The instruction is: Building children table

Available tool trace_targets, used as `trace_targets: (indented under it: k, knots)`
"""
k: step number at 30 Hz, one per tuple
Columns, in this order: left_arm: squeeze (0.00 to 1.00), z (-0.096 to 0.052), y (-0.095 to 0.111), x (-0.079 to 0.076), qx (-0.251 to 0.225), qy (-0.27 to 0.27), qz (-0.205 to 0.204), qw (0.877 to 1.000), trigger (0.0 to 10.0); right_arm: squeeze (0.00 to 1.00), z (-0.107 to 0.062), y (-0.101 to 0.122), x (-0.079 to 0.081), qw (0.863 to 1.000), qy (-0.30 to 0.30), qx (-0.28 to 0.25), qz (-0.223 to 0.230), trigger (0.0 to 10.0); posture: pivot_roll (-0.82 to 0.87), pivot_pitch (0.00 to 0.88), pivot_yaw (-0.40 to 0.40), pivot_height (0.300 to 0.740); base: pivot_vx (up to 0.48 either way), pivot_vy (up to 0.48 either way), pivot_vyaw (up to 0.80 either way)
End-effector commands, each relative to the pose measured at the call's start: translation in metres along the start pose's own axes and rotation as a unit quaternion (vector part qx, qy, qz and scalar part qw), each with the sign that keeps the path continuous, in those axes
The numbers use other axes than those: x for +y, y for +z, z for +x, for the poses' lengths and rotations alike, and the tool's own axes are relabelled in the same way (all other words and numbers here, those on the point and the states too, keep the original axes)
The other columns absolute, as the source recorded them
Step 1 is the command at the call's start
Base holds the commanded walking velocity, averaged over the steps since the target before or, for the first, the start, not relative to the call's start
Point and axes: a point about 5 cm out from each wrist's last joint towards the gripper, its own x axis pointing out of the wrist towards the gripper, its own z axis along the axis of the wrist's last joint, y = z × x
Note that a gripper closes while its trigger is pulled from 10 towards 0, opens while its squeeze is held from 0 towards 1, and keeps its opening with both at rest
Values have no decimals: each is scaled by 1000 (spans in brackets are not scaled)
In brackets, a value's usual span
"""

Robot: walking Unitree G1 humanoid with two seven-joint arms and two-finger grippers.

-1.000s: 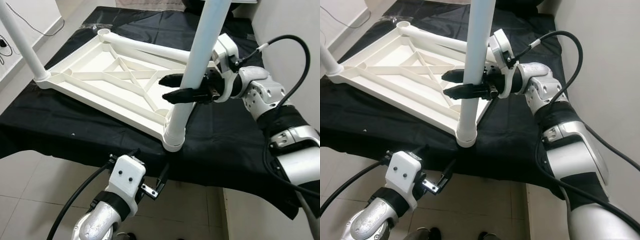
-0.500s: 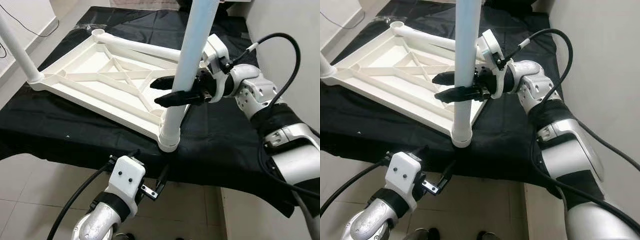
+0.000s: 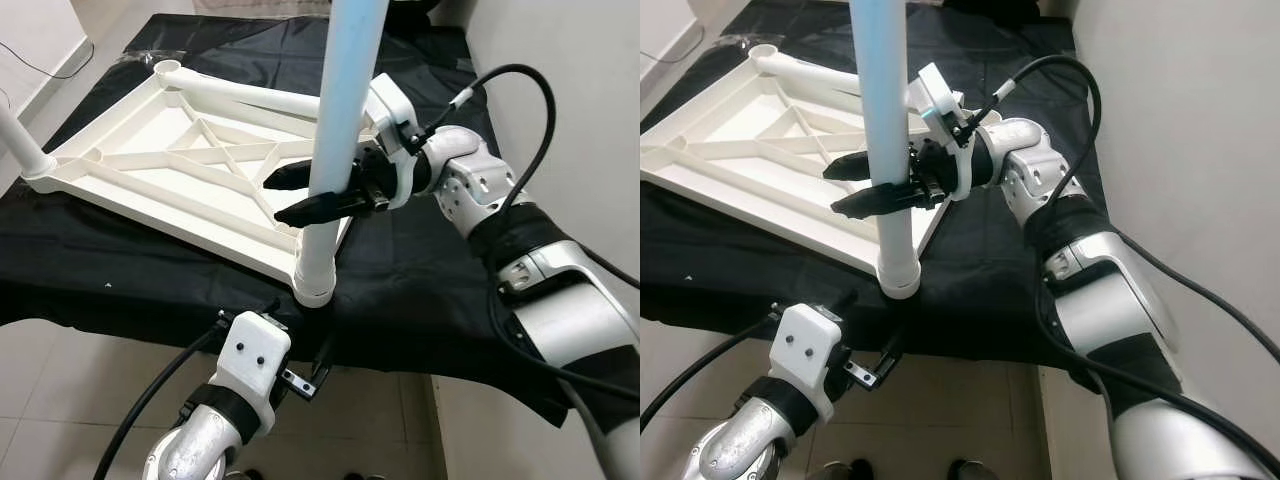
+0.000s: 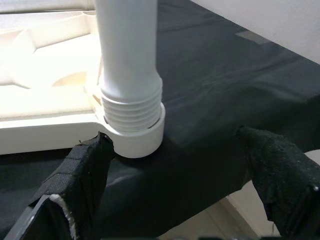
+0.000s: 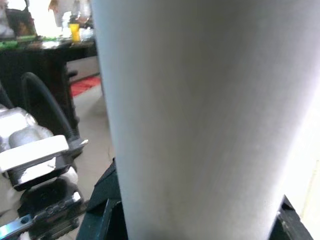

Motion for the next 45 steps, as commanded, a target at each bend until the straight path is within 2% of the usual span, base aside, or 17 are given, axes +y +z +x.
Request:
trace_targets:
  k: [1, 5, 11, 20, 33, 35, 37, 38, 39, 41, 42, 43, 45]
  knots:
    - [0, -2, -1, -1, 4, 0, 5, 1000, 10000, 0, 1, -48, 6, 995, -22, 31, 91, 10000, 156, 270, -54, 740, 0, 0, 0]
    - [0, 0, -1, -1, 2, -1, 8, 1000, 10000, 0, -5, -52, 0, 991, -91, 29, 97, 10000, 154, 258, -52, 740, 0, 0, 0]
    - [0, 1, -1, 1, -1, 1, 9, 1000, 10000, 0, -12, -57, 0, 985, -146, 27, 90, 10000, 148, 250, -49, 740, 0, 0, 0]
    - [0, 2, -1, 1, -4, 2, 10, 1000, 10000, 0, -15, -63, 4, 983, -167, 30, 68, 10000, 148, 241, -51, 740, 0, 0, 0]
    - [0, 3, -1, 2, -6, 4, 13, 1000, 10000, 0, -9, -66, 13, 982, -170, 77, 39, 10000, 141, 238, -51, 740, 0, 0, 0]
    - [0, 4, -1, 3, -7, 4, 13, 1000, 10000, 0, -11, -73, 14, 974, -184, 127, 49, 10000, 139, 242, -51, 740, 0, 0, 0]
    - [0, 4, -1, 3, -7, 4, 13, 1000, 10000, 0, -11, -73, 14, 974, -184, 127, 49, 10000, 139, 242, -51, 740, 0, 0, 0]
    - [0, 4, -1, 3, -7, 4, 13, 1000, 10000, 0, -13, -78, 14, 967, -196, 145, 66, 10000, 139, 243, -52, 740, 0, 0, 0]
    - [0, 4, -1, 3, -7, 4, 13, 1000, 10000, 0, -13, -78, 14, 967, -196, 145, 66, 10000, 139, 243, -52, 740, 0, 0, 0]
    - [0, 4, -1, 3, -7, 6, 14, 1000, 10000, 0, -15, -84, 12, 954, -230, 170, 96, 10000, 137, 247, -52, 740, 0, 0, 0]
    - [0, 4, -1, 3, -7, 6, 14, 1000, 10000, 0, -15, -84, 12, 954, -230, 170, 96, 10000, 137, 247, -52, 740, 0, 0, 0]
    - [0, 4, -1, 3, -7, 7, 13, 1000, 10000, 0, -16, -88, 8, 941, -266, 178, 113, 10000, 136, 248, -53, 740, 0, 0, 0]
    - [0, 4, -1, 3, -7, 7, 13, 1000, 10000, 0, -16, -88, 8, 941, -266, 178, 113, 10000, 136, 248, -53, 740, 0, 0, 0]
